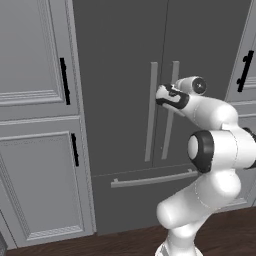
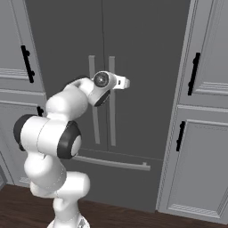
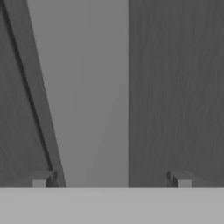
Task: Grab a lemon wedge from the fridge and one ice cube from the ice bowl, and put them in the glass of lemonade.
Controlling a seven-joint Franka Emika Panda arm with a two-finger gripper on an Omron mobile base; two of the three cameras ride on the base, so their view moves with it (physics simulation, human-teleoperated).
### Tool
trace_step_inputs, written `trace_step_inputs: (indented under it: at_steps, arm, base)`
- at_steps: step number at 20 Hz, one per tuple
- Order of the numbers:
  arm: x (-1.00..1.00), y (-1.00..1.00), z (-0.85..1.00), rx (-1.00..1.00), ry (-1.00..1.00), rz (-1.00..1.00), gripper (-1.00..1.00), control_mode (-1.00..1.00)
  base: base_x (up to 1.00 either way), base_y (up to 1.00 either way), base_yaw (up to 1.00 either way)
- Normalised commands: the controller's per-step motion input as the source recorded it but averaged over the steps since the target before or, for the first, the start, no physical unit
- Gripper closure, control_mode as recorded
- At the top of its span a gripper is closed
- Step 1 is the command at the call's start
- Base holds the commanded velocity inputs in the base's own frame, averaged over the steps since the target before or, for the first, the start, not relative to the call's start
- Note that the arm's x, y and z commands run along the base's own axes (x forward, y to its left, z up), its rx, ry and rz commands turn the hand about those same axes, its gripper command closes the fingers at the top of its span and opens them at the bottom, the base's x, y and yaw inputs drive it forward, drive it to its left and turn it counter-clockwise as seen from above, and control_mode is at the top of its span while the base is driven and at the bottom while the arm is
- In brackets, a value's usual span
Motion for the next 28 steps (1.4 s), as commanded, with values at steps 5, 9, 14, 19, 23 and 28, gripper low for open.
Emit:
trace_step_inputs:
  at_steps: [5, 9, 14, 19, 23, 28]
  arm:
    - [0.87, -0.18, -0.2, 0.0, 0.0, 0.02, -1.0, -1.0]
    - [0.78, -0.09, -0.15, 0.0, 0.01, 0.02, 1.0, -1.0]
    - [-0.45, -0.19, 0.25, 0.03, 0.04, 0.0, 1.0, -1.0]
    - [-1.0, -0.46, 0.48, 0.09, 0.03, 0.0, 1.0, -1.0]
    - [-1.0, -0.59, 0.55, 0.13, 0.1, -0.03, 1.0, -1.0]
    - [-1.0, -0.69, 0.58, 0.12, 0.15, -0.03, 1.0, -1.0]
  base:
    - [0.0, 0.0, 0.0]
    - [0.0, 0.0, 0.0]
    - [0.0, 0.0, 0.0]
    - [0.0, 0.0, 0.0]
    - [0.0, 0.0, 0.0]
    - [0.0, 0.0, 0.0]
